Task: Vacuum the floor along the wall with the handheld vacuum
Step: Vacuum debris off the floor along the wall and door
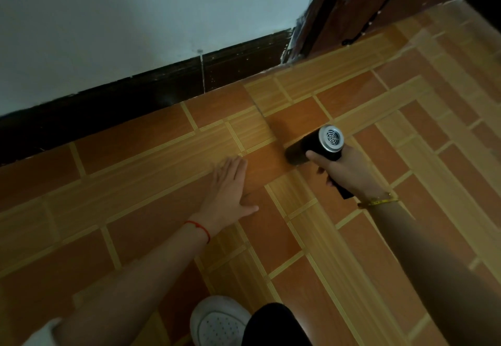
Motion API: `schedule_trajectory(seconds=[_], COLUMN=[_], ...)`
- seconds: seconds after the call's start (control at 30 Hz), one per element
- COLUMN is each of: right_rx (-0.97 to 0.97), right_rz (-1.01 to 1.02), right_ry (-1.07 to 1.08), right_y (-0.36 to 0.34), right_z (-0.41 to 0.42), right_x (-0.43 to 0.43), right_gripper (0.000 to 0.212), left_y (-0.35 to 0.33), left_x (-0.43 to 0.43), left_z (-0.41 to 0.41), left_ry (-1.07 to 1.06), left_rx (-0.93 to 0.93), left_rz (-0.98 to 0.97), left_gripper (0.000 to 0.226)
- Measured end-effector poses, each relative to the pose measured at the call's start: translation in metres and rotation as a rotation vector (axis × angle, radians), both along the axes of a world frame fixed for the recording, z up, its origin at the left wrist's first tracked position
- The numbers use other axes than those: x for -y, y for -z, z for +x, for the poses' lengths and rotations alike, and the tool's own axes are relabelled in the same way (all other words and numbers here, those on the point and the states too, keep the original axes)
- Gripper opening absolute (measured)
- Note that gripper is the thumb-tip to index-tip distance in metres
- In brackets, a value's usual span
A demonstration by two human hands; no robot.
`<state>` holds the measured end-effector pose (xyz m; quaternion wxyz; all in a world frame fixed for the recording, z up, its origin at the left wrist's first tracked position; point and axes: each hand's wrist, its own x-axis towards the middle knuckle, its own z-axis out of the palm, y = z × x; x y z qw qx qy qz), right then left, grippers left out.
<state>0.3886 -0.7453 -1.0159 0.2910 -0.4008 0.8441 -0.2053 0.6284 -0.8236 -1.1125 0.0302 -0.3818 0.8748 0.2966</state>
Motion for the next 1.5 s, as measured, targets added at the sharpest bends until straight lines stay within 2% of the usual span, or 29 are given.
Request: schedule_trajectory(seconds=[0.13, 0.27, 0.37, 0.5, 0.7, 0.8, 0.9, 1.0, 1.1, 1.2, 1.3, 1.4, 1.5], right_rx=[-0.102, -0.099, -0.053, 0.091, 0.069, 0.056, 0.048, -0.042, 0.027, 0.084, 0.026, 0.006, 0.091], right_rz=[0.004, -0.026, -0.047, -0.035, 0.033, -0.001, -0.001, -0.043, 0.023, 0.094, 0.044, 0.016, 0.052], right_ry=[0.141, 0.122, 0.052, -0.135, -0.491, -0.607, -0.624, -0.594, -0.662, -0.776, -0.775, -0.741, -0.826], right_y=[0.004, 0.008, 0.008, 0.007, 0.008, 0.006, 0.005, 0.000, -0.004, -0.001, 0.006, 0.011, 0.009], right_z=[-0.013, -0.012, 0.002, 0.026, 0.079, 0.106, 0.120, 0.122, 0.124, 0.138, 0.153, 0.159, 0.171], right_x=[-0.018, -0.029, -0.023, -0.009, 0.014, 0.024, 0.034, 0.043, 0.046, 0.043, 0.044, 0.052, 0.057], right_gripper=[0.047, 0.048, 0.051, 0.040, 0.044, 0.033, 0.028, 0.035, 0.028, 0.042, 0.036, 0.056, 0.057], left_y=[0.001, 0.001, 0.002, 0.003, 0.009, 0.008, 0.005, 0.002, 0.004, 0.005, 0.006, 0.005, 0.002], left_x=[-0.008, -0.011, -0.009, 0.001, 0.011, 0.007, 0.003, -0.002, -0.006, -0.010, -0.011, -0.013, -0.015], left_z=[-0.014, -0.020, -0.015, 0.009, 0.064, 0.084, 0.102, 0.121, 0.138, 0.151, 0.163, 0.178, 0.194], left_ry=[0.040, 0.073, 0.065, -0.029, -0.209, -0.222, -0.234, -0.261, -0.249, -0.262, -0.289, -0.344, -0.397], left_rx=[-0.008, 0.016, 0.025, 0.019, -0.044, -0.006, 0.014, 0.026, 0.045, 0.038, 0.041, 0.038, 0.048], left_rz=[-0.023, -0.039, -0.049, -0.016, 0.023, 0.025, 0.013, 0.003, -0.037, -0.022, -0.021, -0.003, -0.014], left_gripper=[0.112, 0.111, 0.111, 0.115, 0.126, 0.129, 0.128, 0.126, 0.127, 0.130, 0.137, 0.129, 0.123])
